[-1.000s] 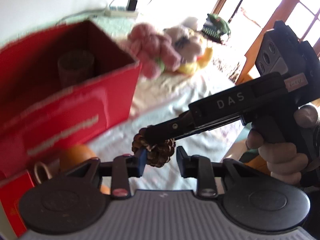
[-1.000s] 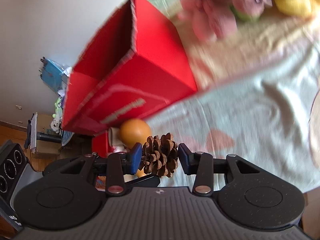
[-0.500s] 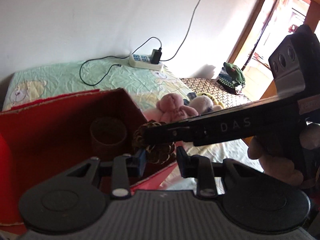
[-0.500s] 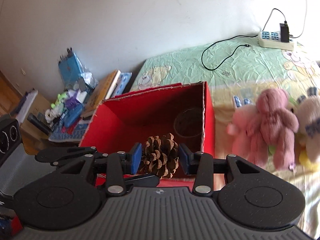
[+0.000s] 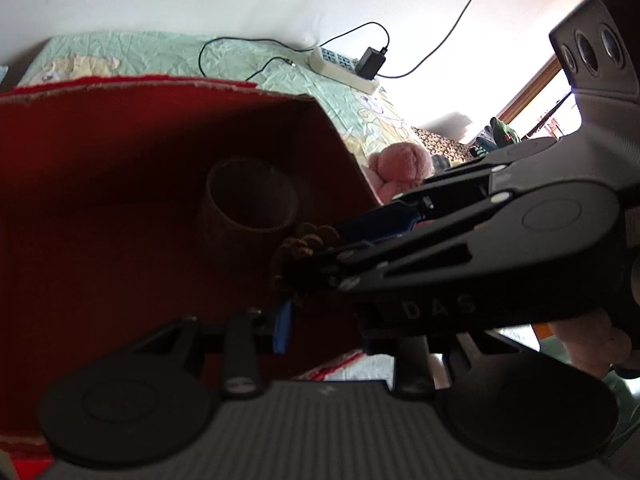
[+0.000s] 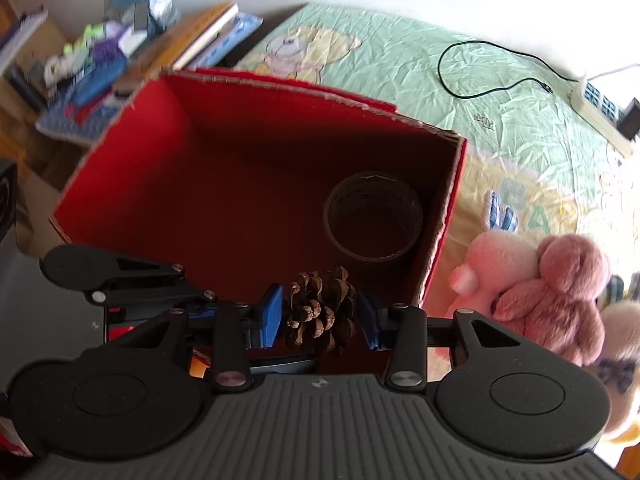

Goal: Organize objects
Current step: 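Carry the pine cone with the right gripper over the red box, then lower the pine cone into the box and open the right gripper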

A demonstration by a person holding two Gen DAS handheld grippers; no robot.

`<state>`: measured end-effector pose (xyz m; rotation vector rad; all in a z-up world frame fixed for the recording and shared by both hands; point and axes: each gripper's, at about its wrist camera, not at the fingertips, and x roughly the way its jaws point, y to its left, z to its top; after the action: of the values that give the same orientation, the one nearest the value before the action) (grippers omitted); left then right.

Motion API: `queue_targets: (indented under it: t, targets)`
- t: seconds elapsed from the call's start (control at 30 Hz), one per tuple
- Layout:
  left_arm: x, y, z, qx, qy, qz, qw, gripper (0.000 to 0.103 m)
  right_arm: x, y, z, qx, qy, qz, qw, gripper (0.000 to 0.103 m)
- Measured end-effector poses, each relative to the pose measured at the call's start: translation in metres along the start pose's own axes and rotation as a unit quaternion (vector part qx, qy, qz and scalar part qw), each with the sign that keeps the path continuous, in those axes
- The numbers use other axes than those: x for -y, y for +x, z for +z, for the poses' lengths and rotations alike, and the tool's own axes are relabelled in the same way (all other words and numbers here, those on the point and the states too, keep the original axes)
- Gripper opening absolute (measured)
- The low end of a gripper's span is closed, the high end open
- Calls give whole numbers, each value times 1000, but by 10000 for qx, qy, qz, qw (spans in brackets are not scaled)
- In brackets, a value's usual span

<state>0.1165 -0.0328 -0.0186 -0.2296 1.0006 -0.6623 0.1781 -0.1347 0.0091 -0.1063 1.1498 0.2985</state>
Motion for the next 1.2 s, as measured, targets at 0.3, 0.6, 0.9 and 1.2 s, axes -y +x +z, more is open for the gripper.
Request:
queue_targets:
  t: [0.3,0.6,0.9,1.2]
  targets:
    - [2,9,4,-106,-3,-23,9999,30,-1,14,4,-305,-190,-235,9991,43]
    - [2,11,6,-164,-1,-76,9998,31,-3,15,6,-264,-227,-286,9990,47]
    - [0,9,5,-139,9,-47,9999,32,-2,15,3,-116,-15,-240,9996,52]
    - [3,0,4,-81,86,307,9995,35,-3,12,-6,194,168,-274,9993,52]
